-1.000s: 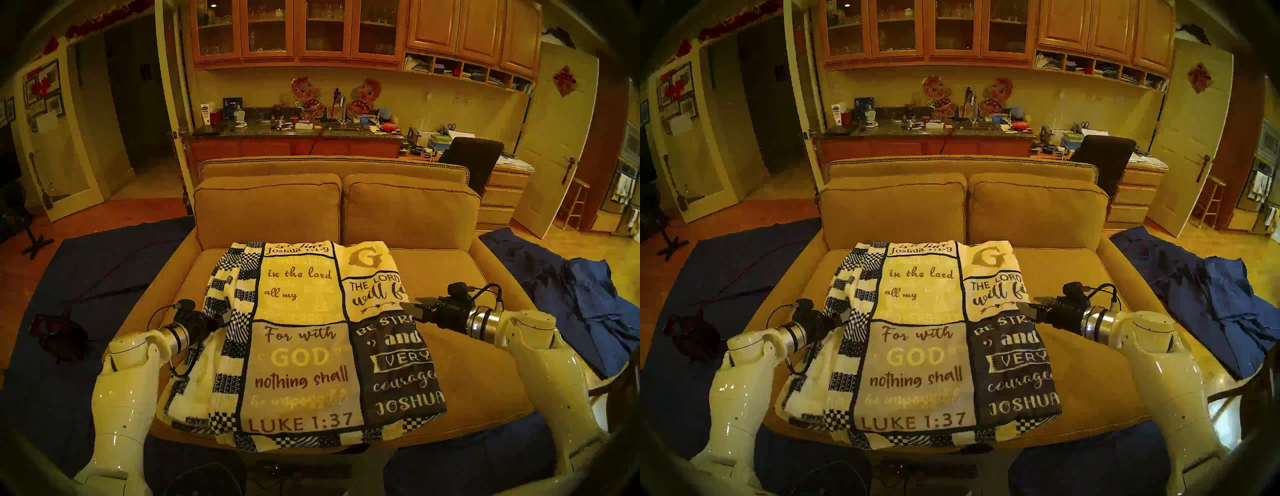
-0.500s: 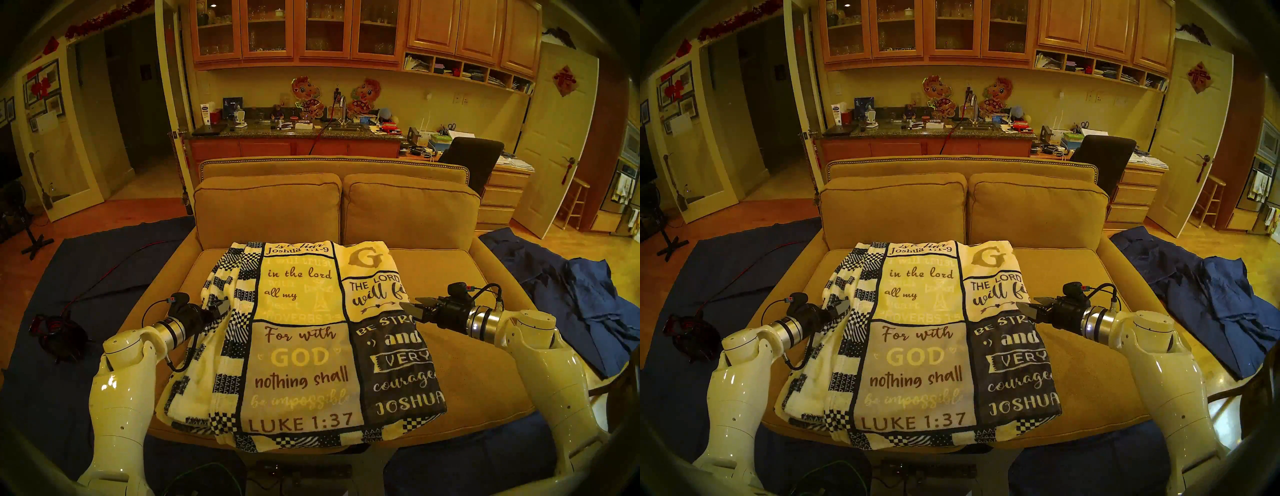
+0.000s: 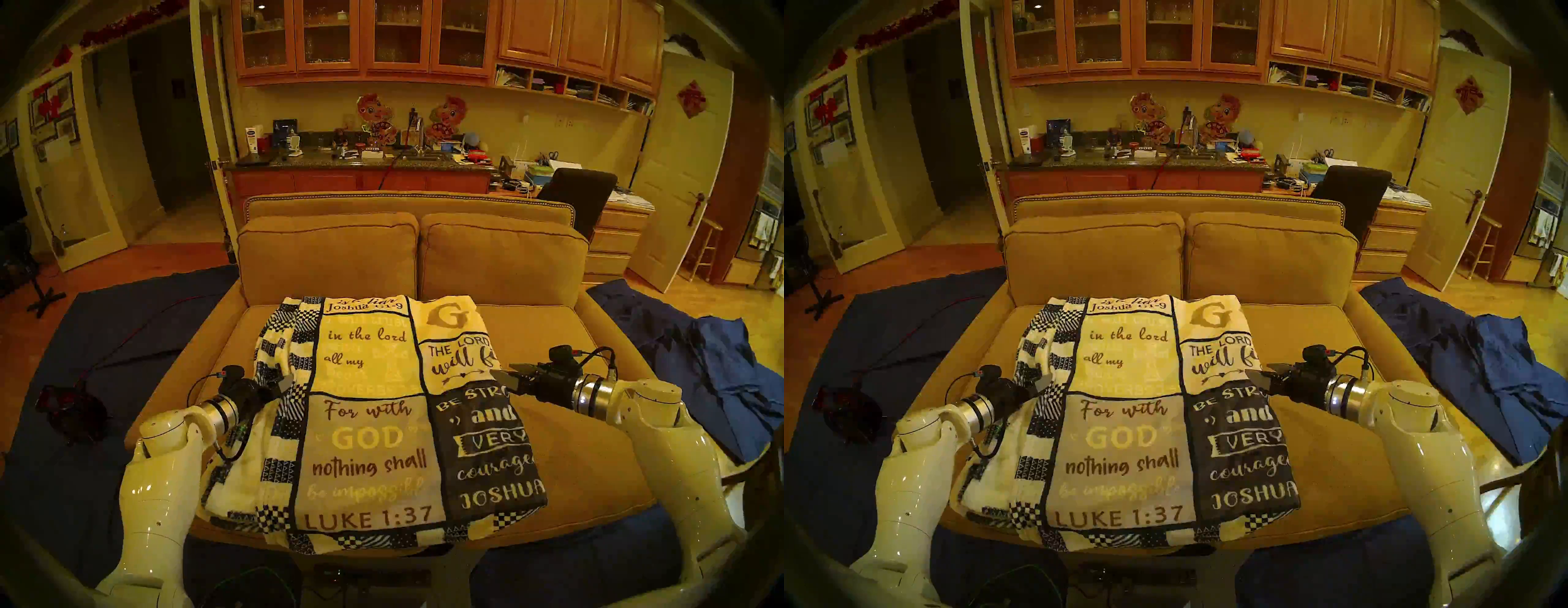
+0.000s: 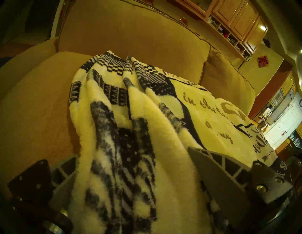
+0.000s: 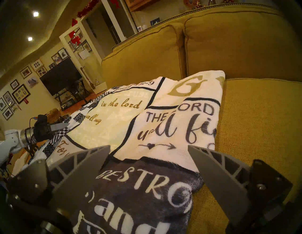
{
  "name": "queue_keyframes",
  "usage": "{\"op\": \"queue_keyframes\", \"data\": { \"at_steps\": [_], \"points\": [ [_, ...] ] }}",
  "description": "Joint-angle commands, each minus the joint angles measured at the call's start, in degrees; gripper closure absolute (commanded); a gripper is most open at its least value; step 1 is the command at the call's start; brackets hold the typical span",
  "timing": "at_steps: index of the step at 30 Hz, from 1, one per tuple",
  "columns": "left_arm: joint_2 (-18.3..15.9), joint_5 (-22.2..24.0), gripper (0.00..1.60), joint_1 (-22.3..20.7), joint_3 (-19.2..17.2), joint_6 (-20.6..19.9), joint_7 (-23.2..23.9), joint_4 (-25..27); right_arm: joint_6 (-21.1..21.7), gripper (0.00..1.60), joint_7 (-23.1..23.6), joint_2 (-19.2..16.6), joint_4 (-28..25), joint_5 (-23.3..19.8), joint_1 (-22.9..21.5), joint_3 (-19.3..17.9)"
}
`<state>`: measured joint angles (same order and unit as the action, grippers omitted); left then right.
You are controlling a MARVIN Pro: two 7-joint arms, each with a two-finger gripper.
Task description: Fold the blanket in half twice
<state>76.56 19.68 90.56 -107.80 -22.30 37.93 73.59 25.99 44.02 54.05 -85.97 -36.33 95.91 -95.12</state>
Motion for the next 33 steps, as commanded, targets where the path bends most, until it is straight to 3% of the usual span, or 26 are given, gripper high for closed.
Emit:
{"op": "queue_keyframes", "data": {
  "at_steps": [1,18,33],
  "points": [
    [0.5,1.7,0.0,-0.1,-1.1,0.8,1.4,2.0,0.2,0.0,-0.3,-0.2,-1.0,-0.1,-0.1,-0.6],
    [2.4,-0.4,0.0,-4.5,5.1,1.2,1.6,-3.4,0.3,0.0,-0.2,-0.4,-0.8,-0.2,-0.3,-0.5],
    [2.9,-1.1,0.0,-6.9,6.8,2.1,2.8,-9.2,1.4,0.0,-0.1,-2.2,6.6,2.1,-6.1,2.4]
  ]
}}
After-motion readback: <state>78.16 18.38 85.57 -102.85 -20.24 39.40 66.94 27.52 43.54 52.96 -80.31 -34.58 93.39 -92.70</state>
